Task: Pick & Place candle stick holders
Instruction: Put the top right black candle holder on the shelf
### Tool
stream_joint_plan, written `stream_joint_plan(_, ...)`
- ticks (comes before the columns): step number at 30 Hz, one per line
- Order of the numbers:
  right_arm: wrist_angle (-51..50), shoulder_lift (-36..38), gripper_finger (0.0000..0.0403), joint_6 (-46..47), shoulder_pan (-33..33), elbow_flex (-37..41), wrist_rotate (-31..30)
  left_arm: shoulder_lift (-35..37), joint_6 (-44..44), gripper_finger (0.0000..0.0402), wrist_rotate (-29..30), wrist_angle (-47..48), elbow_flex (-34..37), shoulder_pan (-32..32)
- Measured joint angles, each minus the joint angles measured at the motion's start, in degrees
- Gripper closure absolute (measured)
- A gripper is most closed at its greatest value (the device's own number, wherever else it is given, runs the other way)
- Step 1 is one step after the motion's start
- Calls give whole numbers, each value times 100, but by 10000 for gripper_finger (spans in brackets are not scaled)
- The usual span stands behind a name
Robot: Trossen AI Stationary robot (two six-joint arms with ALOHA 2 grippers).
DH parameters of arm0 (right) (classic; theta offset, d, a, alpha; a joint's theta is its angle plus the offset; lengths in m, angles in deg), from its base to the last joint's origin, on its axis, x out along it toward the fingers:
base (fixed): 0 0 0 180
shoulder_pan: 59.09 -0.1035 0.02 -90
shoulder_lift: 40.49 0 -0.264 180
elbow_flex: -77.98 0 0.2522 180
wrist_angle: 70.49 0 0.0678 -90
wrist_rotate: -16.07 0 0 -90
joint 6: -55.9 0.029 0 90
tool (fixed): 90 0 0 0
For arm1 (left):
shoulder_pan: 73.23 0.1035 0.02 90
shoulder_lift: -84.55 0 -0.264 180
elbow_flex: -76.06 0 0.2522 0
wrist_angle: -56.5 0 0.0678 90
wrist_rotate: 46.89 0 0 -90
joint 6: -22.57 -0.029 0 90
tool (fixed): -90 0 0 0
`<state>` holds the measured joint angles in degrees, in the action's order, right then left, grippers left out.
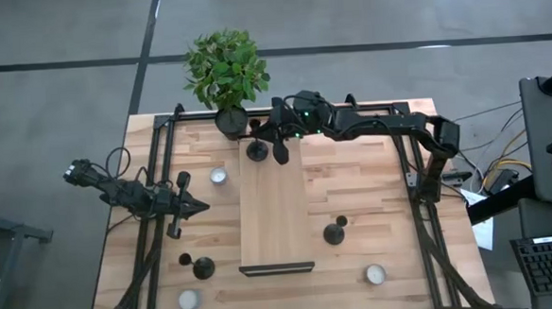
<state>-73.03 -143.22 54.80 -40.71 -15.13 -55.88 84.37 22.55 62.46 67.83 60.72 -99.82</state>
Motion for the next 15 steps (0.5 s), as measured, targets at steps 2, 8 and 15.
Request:
stream_joint_plan(2,41,-18,390,49,28,0,1,-6,0,388,0,17,-1,0)
stream_joint_plan(8,317,-186,390,233,49,2,4,-15,1,388,2,56,-1,-1)
stream_joint_plan(15,422,-255,390,377,53,9,1,-20,0,388,2,98,-1,0)
